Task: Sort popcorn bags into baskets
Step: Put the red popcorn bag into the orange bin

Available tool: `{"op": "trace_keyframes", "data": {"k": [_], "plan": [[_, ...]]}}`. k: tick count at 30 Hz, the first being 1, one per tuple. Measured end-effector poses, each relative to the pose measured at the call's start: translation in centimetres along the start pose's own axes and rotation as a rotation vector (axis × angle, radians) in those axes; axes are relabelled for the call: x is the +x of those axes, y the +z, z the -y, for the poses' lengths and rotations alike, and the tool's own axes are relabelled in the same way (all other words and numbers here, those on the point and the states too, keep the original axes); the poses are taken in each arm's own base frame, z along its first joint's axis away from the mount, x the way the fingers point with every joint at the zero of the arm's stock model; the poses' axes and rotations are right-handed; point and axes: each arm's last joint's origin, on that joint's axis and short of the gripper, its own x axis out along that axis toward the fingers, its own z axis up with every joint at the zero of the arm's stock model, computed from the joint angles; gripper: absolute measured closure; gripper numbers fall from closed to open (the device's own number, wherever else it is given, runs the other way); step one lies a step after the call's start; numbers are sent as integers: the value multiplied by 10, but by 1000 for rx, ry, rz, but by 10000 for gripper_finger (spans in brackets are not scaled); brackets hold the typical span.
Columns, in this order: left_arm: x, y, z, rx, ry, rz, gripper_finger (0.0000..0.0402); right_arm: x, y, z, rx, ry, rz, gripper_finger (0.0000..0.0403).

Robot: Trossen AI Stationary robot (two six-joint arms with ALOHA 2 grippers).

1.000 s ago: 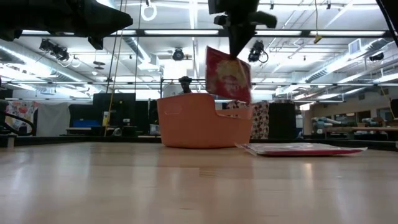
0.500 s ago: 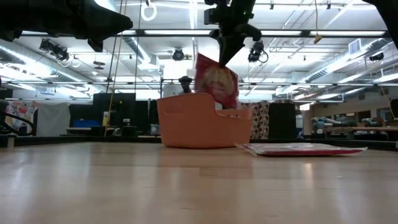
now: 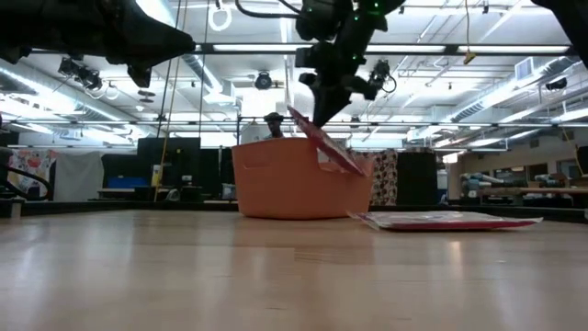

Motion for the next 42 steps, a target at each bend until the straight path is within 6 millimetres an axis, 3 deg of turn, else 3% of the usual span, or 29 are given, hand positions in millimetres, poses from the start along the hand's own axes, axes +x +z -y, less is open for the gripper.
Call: {"op": "trace_keyframes", "data": {"k": [6, 17, 21, 24, 31, 42], "plan": [[0, 0, 0, 0, 0, 0, 356, 16, -15, 12, -40, -55, 62, 400], [0, -2, 0, 6, 3, -19, 356, 47, -38, -3, 15, 3, 52, 393], [0, -2, 0, 6, 2, -19, 356, 42, -32, -4, 78, -55, -43, 355], [0, -2, 0, 8, 3, -19, 356, 27, -17, -9, 134, -64, -72, 317], [1, -1, -3, 5, 21, -9, 356, 15, 15, -54, 230, -78, -220, 259], [2, 3, -8, 92, 54, 19, 356, 13, 47, -137, 290, -60, -287, 253]]}}
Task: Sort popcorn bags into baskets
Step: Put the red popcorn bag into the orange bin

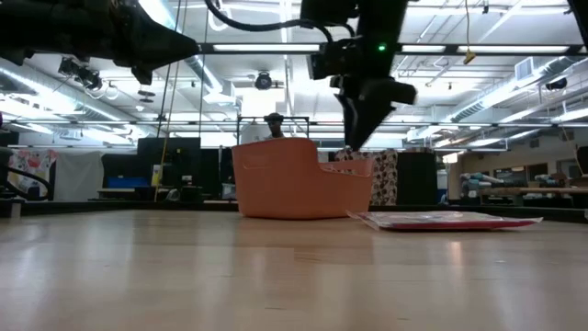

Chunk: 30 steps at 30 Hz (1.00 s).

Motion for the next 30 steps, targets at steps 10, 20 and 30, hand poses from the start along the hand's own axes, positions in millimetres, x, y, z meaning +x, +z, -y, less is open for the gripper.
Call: {"op": "trace_keyframes", "data": {"k": [10, 20, 30], "plan": [[-14, 7, -7, 79, 20, 3, 356, 4, -18, -72, -6, -16, -47, 252], [-28, 9, -15, 76, 25, -24, 356, 3, -37, -117, 62, 7, -71, 216], [-37, 9, -22, 58, 96, -43, 356, 13, -57, -150, 62, -64, -17, 160]]}}
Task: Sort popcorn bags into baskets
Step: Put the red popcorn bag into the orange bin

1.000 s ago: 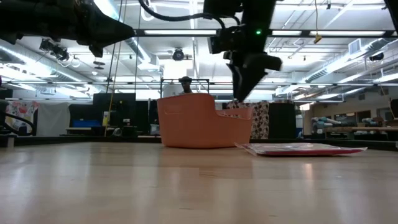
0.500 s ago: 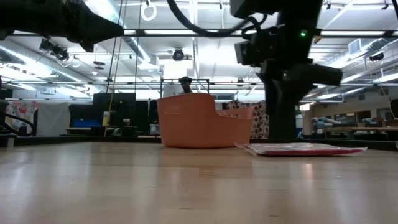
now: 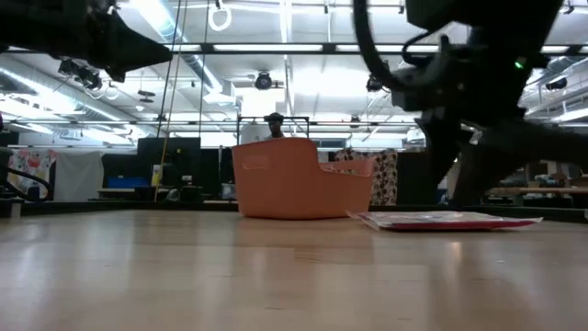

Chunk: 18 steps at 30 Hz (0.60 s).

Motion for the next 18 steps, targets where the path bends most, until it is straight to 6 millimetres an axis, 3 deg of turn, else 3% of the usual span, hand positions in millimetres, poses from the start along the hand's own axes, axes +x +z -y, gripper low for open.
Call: {"op": "trace_keyframes", "data": {"k": [9, 13, 18], "plan": [[-6, 1, -4, 9, -1, 14, 360, 18, -15, -11, -25, -54, 53, 177], [-12, -13, -7, 9, 30, 57, 367, 22, -18, -12, -23, -54, 63, 188], [-24, -13, -12, -28, 14, 120, 375, 25, -20, -12, -36, -50, 61, 211]]}}
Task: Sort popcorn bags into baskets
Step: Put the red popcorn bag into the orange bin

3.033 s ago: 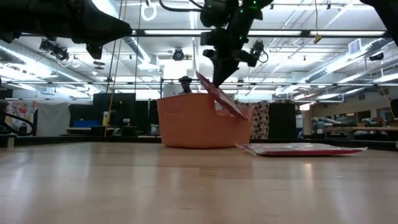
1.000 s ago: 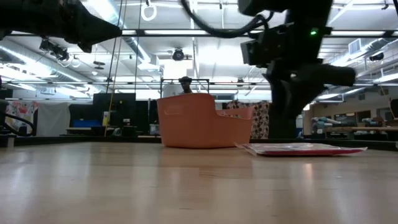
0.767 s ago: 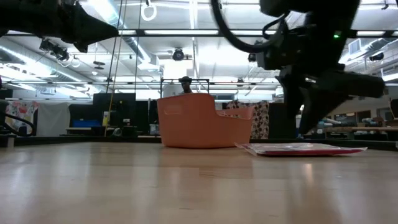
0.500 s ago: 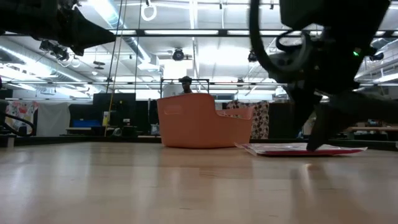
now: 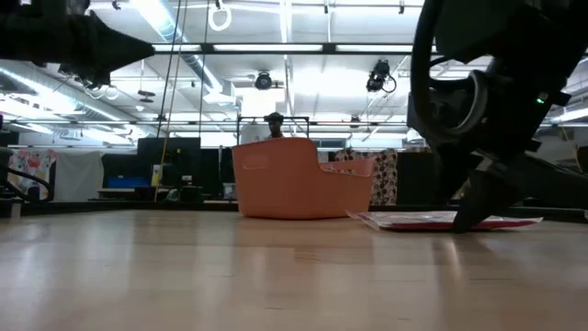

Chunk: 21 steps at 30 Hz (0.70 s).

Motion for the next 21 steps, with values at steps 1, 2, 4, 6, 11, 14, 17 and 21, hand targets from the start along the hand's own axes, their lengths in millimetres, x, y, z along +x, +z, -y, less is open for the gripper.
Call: {"op": "trace_keyframes", "data": {"k": [1, 2, 4, 6, 11, 14, 17, 21], "plan": [[-2, -1, -1, 7, -2, -9, 376, 1, 0, 0, -1, 9, -4, 220], [-4, -2, -2, 9, 1, -15, 378, 2, -1, 0, 0, 17, -6, 231], [-9, -3, -5, -2, 12, -11, 381, 3, -2, 0, 4, 30, -8, 256], [-10, -3, -5, -2, 9, -19, 384, 3, -2, 0, 3, 34, -8, 281], [-10, -4, -4, -1, 2, -24, 386, 4, -2, -1, 0, 66, -15, 340], [-10, -4, -4, -5, 1, -21, 386, 4, -2, -2, -4, 88, -17, 383], [-10, -2, -4, -20, 2, -3, 386, 2, 1, -1, -10, 92, -17, 394], [-10, 1, -4, -35, 4, 17, 386, -5, 6, 4, -61, 61, -49, 397]]}}
